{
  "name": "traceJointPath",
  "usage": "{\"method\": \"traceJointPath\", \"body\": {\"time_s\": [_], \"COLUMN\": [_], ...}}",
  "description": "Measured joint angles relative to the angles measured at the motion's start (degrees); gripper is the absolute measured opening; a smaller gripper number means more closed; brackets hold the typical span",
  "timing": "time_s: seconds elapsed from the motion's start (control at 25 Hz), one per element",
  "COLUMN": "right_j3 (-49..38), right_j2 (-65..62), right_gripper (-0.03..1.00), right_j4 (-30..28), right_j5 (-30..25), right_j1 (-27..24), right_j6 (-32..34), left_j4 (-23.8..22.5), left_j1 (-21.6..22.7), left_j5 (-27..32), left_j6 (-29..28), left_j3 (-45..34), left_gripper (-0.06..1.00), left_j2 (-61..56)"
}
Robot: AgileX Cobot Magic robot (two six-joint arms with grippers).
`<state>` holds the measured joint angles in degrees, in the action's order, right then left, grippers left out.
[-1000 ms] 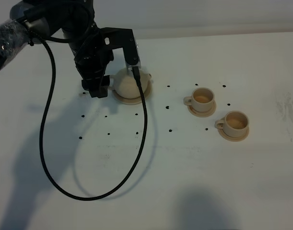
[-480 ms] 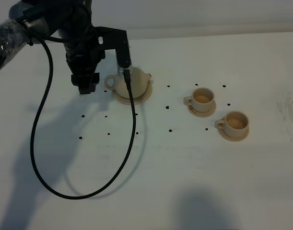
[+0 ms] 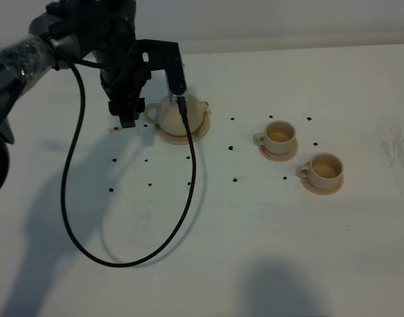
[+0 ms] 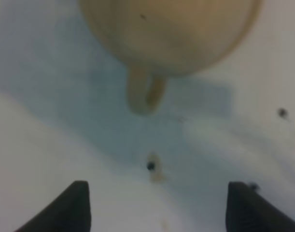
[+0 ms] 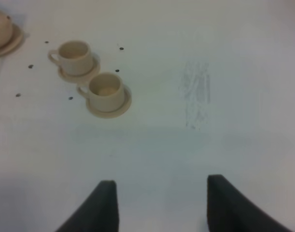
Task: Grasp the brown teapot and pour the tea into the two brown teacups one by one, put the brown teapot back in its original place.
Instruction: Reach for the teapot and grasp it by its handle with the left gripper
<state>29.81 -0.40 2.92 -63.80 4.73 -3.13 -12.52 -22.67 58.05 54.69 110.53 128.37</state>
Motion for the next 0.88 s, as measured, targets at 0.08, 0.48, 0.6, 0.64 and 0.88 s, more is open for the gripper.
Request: {"method": "traceJointPath", "body": {"time_s": [0.08,0.48,0.6,0.64,0.88], "right_j3": [0.0,0.0,0.0,0.0,0.0], "right_j2": [0.0,0.0,0.0,0.0,0.0], "right_gripper": [0.41,0.41,0.41,0.41,0.41], "right_j4": [0.0,0.0,0.0,0.0,0.0], "right_j5": [0.0,0.0,0.0,0.0,0.0], "right_j1": [0.0,0.0,0.0,0.0,0.0], "right_j6": [0.0,0.0,0.0,0.0,0.0], "left_j4": [-0.1,2.6,4.0,4.1,5.9], "left_j1": [0.0,0.0,0.0,0.0,0.0], "left_j5": [-0.9,-4.3,-4.9,-4.9,-2.4], "left_j6": [-0.1,2.7,3.6,3.7,4.4], "left_j3": [1.1,5.2,5.3,5.3,5.3], "left_gripper": [0.56,0.56,0.56,0.56,0.56], "left_j2": [1.7,7.1,7.2,7.2,7.2]}}
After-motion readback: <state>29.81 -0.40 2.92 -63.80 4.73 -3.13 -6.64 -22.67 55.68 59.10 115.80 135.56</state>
